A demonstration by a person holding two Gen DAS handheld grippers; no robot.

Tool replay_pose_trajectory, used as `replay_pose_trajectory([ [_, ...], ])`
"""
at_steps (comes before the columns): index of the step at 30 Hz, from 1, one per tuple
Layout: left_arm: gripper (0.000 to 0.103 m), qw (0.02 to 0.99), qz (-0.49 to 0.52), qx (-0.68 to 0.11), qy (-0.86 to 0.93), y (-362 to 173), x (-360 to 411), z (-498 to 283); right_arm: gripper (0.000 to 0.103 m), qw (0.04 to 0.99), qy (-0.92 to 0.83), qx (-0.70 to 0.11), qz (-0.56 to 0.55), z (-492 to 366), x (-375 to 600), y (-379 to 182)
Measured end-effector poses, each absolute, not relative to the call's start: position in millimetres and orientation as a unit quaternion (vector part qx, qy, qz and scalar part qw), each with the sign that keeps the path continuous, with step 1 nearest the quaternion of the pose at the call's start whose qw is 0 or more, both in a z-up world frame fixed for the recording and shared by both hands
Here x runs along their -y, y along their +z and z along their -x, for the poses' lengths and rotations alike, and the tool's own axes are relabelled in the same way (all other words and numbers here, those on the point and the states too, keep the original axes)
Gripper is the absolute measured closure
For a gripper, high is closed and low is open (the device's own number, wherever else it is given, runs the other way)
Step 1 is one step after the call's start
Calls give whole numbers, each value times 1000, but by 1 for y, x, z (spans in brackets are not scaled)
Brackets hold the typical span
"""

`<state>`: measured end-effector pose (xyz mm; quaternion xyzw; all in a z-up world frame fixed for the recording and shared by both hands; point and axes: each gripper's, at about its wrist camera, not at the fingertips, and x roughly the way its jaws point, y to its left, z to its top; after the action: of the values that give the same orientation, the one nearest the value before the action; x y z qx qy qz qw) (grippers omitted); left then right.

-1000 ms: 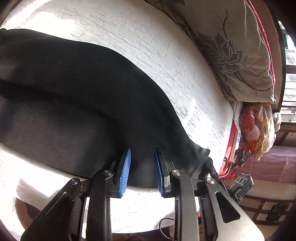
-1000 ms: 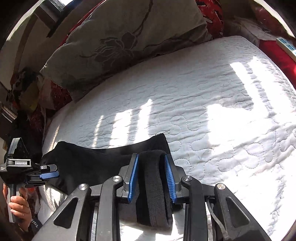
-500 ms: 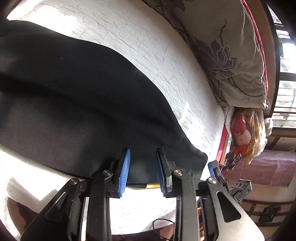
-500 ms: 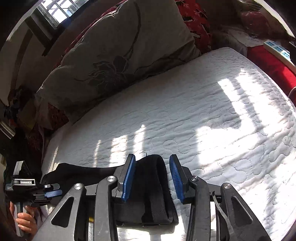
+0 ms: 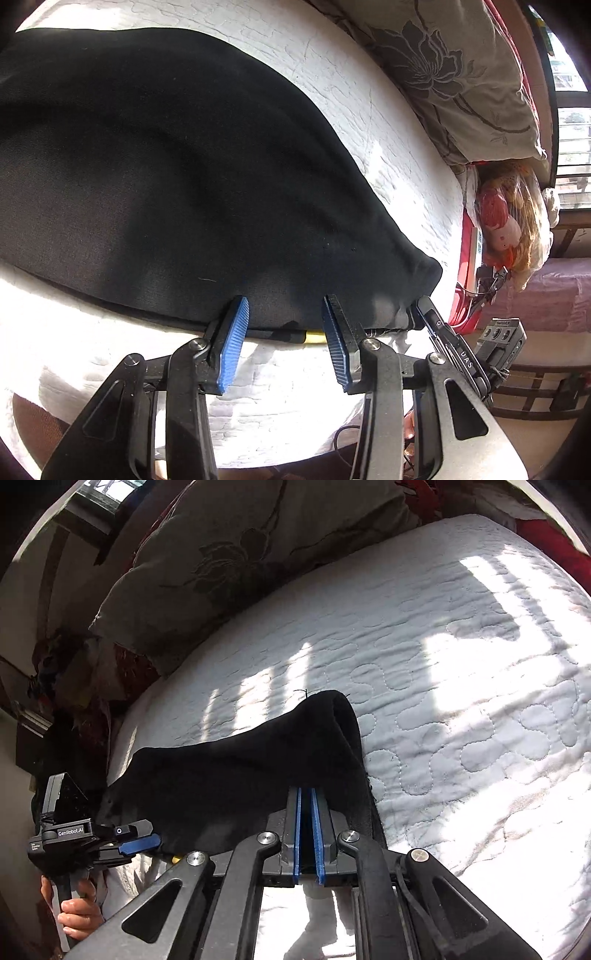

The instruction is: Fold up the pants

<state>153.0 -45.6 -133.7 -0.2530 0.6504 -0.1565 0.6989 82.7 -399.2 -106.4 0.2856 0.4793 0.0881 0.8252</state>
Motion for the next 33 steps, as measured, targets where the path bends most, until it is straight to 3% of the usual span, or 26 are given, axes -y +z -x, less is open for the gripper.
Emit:
replay_pose_trajectory([
  [3,64,686,249,-663,-167,-134,64,-137,76,835,90,-456,-296,-74,407,-90],
  [5,64,680,234,-672,-174,-135,86,-128,71,833,85,-452,-307,-70,415,-86],
  [13,64,675,195,-689,-180,-130,157,-112,71,827,74,-458,-318,-60,433,-79],
  [17,64,719,201,-647,-156,-104,109,-136,60,838,98,-445,-300,-73,418,-68],
  [26,64,794,246,-554,-51,-75,-112,-207,60,815,176,-457,-308,-134,317,-77],
  [33,64,798,272,-536,-41,-100,-182,-236,60,773,263,-469,-337,-197,192,-91],
])
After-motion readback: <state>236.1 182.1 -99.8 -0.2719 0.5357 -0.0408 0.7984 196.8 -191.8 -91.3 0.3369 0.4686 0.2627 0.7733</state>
